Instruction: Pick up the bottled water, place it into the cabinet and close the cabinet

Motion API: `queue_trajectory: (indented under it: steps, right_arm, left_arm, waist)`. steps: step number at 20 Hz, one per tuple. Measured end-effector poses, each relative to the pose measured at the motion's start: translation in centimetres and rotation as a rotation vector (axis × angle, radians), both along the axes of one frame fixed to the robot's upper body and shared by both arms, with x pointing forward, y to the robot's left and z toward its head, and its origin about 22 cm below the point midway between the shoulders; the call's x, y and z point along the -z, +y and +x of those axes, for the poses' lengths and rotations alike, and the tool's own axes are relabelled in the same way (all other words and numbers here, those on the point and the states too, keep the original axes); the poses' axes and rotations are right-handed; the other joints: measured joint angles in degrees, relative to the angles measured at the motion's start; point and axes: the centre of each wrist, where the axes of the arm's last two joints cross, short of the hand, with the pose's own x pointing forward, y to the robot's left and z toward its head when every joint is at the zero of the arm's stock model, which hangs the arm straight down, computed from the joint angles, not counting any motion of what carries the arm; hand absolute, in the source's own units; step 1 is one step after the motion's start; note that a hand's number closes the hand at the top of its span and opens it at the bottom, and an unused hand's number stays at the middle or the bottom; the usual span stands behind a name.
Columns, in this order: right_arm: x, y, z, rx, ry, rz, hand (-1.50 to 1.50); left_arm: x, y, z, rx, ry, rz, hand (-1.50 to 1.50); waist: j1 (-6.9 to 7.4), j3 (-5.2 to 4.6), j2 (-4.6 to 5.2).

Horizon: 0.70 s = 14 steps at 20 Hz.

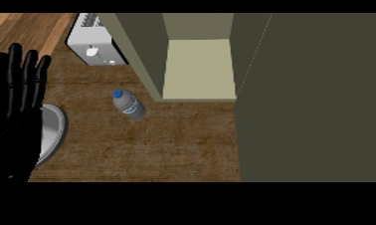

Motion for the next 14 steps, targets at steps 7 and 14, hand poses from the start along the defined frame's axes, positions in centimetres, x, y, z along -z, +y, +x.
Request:
queue_trajectory:
  steps: [7, 14]
  right_arm:
    - [-0.3, 0.2, -1.5, -0.082, 0.009, 0.046, -1.50]
    - [-0.9, -0.1, -5.7, -0.175, 0.199, 0.097, -1.50]
  left_arm:
    - [0.6, 1.3, 2.1, 0.194, 0.060, 0.007, -1.50]
    - [1.2, 2.4, 2.0, 0.300, 0.286, -0.063, -1.50]
  waist:
    - [-1.19, -1.94, 1.04]
    - [-1.29, -2.23, 0.98]
